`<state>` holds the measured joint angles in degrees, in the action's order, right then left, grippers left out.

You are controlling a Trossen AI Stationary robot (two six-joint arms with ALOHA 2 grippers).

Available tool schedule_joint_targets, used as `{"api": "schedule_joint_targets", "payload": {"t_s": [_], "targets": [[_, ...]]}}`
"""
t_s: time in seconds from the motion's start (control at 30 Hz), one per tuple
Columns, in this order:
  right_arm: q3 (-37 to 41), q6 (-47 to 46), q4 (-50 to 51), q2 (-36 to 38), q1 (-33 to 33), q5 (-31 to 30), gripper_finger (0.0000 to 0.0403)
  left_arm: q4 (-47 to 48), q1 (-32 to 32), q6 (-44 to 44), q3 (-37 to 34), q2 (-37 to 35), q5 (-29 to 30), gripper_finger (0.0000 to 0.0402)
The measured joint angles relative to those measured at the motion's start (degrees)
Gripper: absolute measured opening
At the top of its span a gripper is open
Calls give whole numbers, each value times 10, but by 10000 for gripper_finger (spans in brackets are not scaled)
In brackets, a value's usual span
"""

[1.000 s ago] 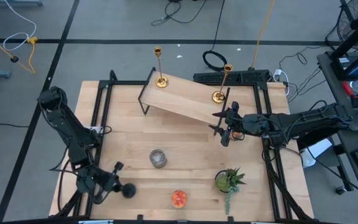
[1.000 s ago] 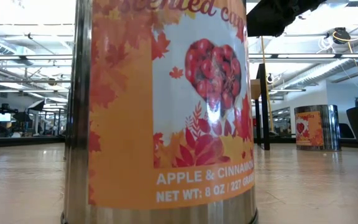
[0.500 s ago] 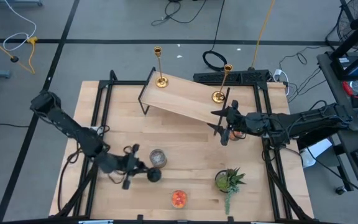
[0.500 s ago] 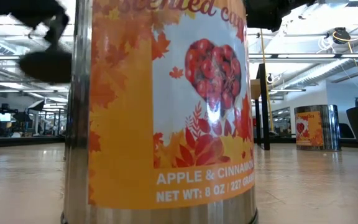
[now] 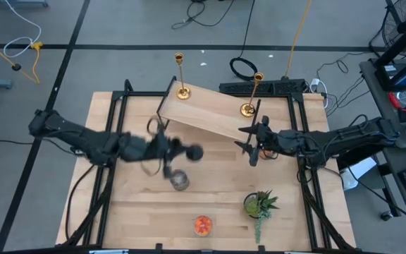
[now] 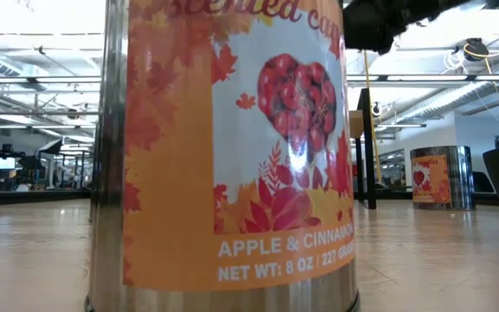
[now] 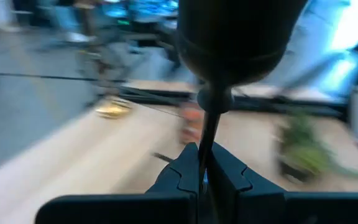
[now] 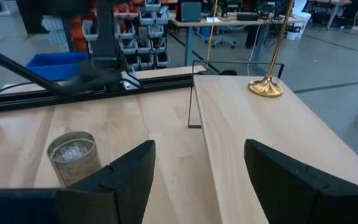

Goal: Pick & Place candle stick holders
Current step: Put the black candle holder on the shelf

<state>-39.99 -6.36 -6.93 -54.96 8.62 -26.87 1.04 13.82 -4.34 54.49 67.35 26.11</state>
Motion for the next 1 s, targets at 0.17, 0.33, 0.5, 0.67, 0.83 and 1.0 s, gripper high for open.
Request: {"api": "schedule_joint_targets", "payload": {"t_s": [0.17, 0.33, 0.5, 0.67, 0.83, 1.0], "targets": [[70, 0, -89, 0, 2, 16, 242, -67, -116, 2, 0, 42, -31, 15], [143, 13, -187, 0, 2, 89, 242, -96, -199, 2, 40, 104, -110, 12], [221, 15, -319, 0, 2, 128, 242, 21, -251, -2, 169, 180, -126, 12], [291, 12, -407, 0, 8, 137, 242, 113, -289, -9, 279, 252, -126, 18], [324, 15, -456, 0, 12, 137, 242, 108, -312, -24, 308, 288, -131, 13], [325, 23, -464, 0, 12, 137, 242, 113, -333, -48, 307, 308, -131, 14]]}}
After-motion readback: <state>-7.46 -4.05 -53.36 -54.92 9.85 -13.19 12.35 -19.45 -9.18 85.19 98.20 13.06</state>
